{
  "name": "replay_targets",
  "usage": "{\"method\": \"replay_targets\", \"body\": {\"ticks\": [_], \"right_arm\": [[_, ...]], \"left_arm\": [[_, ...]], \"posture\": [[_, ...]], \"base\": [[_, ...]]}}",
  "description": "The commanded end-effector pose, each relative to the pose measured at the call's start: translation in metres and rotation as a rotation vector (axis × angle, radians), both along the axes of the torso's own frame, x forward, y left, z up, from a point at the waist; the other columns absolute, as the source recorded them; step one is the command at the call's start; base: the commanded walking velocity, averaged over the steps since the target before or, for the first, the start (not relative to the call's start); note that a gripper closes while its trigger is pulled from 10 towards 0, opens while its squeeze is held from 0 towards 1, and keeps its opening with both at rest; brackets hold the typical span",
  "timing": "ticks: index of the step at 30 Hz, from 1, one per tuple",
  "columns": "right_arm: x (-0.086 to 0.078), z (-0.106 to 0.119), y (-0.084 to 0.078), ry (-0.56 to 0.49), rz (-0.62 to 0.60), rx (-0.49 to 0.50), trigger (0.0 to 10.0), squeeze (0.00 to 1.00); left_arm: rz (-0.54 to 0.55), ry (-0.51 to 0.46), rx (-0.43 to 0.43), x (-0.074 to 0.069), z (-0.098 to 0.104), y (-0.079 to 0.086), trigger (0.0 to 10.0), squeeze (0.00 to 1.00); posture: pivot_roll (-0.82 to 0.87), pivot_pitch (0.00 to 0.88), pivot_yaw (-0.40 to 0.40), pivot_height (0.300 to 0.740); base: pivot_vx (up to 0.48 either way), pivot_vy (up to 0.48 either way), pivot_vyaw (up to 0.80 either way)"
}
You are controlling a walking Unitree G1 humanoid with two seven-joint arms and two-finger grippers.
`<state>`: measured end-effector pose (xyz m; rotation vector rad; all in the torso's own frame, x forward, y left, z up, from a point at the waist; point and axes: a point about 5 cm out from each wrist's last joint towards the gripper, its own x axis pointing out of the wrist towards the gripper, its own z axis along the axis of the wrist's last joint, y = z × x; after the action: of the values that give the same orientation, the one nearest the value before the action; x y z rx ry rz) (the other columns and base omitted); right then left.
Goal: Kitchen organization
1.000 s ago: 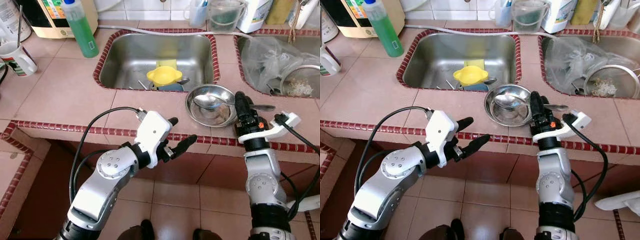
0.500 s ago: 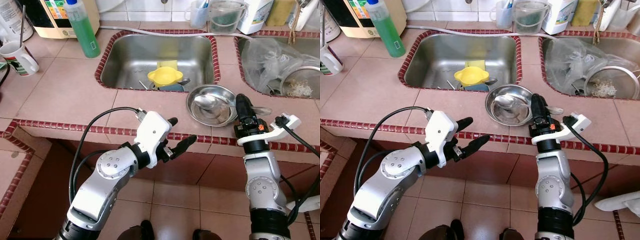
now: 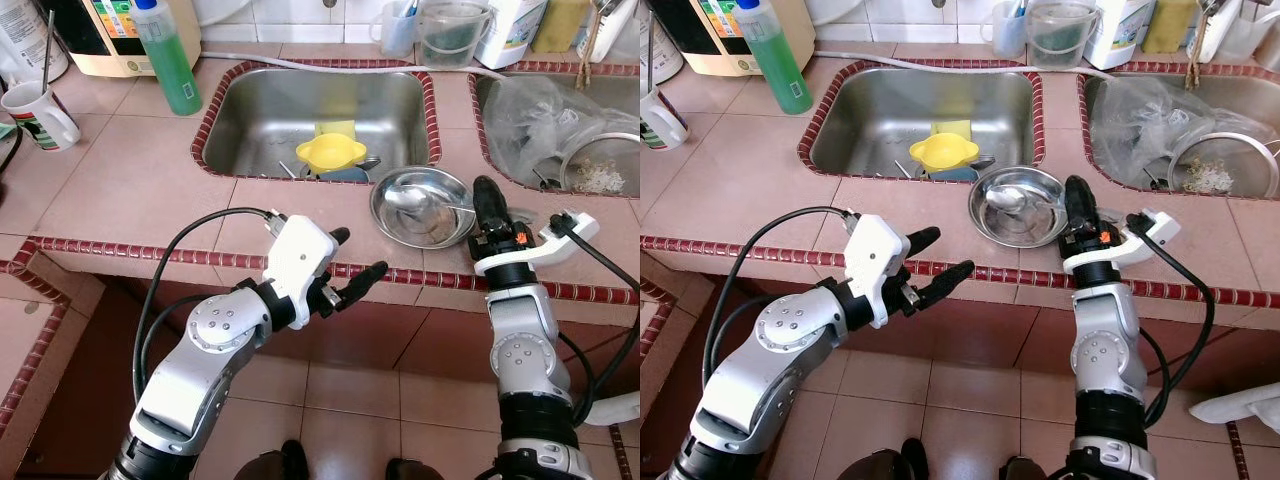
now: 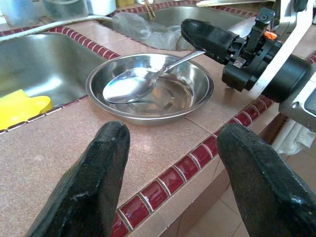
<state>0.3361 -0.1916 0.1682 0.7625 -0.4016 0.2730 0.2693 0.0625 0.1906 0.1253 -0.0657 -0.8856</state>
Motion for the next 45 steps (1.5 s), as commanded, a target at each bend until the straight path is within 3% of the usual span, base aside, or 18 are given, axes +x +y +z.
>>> {"method": "replay_targets", "body": {"ticks": [1,9,16,17,19,20,28,30,34,39,45], "right_arm": [[0.001,-0.003,0.003,0.009,0.021,0.015,0.0,0.00],[-0.001,0.024,0.009,-0.075,0.041,-0.007,0.0,0.00],[-0.010,0.026,0.008,-0.074,0.020,0.026,0.0,0.00],[-0.016,0.023,0.011,-0.063,0.023,0.021,2.2,0.00],[-0.020,0.021,0.012,-0.053,0.024,0.026,2.2,0.00],[-0.023,0.022,0.013,-0.059,0.024,0.018,10.0,0.00],[-0.030,0.046,0.006,-0.134,0.006,-0.085,10.0,0.00],[-0.030,0.059,0.001,-0.171,-0.030,-0.186,10.0,0.00],[-0.029,0.066,-0.004,-0.179,-0.082,-0.261,10.0,0.00],[-0.028,0.068,-0.008,-0.169,-0.169,-0.376,10.0,0.00],[-0.025,0.061,-0.017,-0.083,-0.362,-0.558,10.0,0.00]], "left_arm": [[0.008,-0.013,0.006,-0.001,0.002,0.001,10.0,0.00],[0.016,-0.035,-0.009,0.003,0.006,0.000,10.0,0.00],[0.029,-0.053,-0.030,0.009,0.009,-0.003,10.0,0.00],[0.030,-0.063,-0.038,0.010,0.010,-0.005,10.0,0.00],[0.030,-0.067,-0.043,0.011,0.011,-0.006,10.0,0.00],[0.030,-0.071,-0.046,0.012,0.012,-0.006,10.0,0.00],[0.082,-0.094,-0.088,0.027,0.018,0.000,10.0,0.00],[0.150,-0.107,-0.118,0.041,0.026,0.011,10.0,0.00],[0.225,-0.136,-0.138,0.053,0.030,0.025,10.0,0.00],[0.305,-0.144,-0.164,0.064,0.032,0.037,10.0,0.00],[0.372,-0.159,-0.150,0.070,0.027,0.045,10.0,0.00]], "posture": [[-0.04,0.209,0.088,0.740],[-0.04,0.188,0.071,0.740],[-0.06,0.152,0.047,0.740],[-0.07,0.136,0.042,0.740],[-0.07,0.136,0.042,0.740],[-0.08,0.131,0.039,0.740],[-0.10,0.085,0.034,0.740],[-0.10,0.074,0.028,0.740],[-0.10,0.060,0.023,0.740],[-0.10,0.047,0.019,0.740],[-0.10,0.034,0.017,0.740]], "base": [[0.000,0.000,0.00],[0.000,0.000,0.00],[0.000,0.000,0.00],[0.000,0.000,0.00],[0.000,0.000,0.00],[0.000,0.000,0.00],[0.000,0.000,0.00],[0.000,0.000,0.00],[0.000,0.000,0.00],[0.000,0.000,0.00],[0.000,0.000,0.00]]}}
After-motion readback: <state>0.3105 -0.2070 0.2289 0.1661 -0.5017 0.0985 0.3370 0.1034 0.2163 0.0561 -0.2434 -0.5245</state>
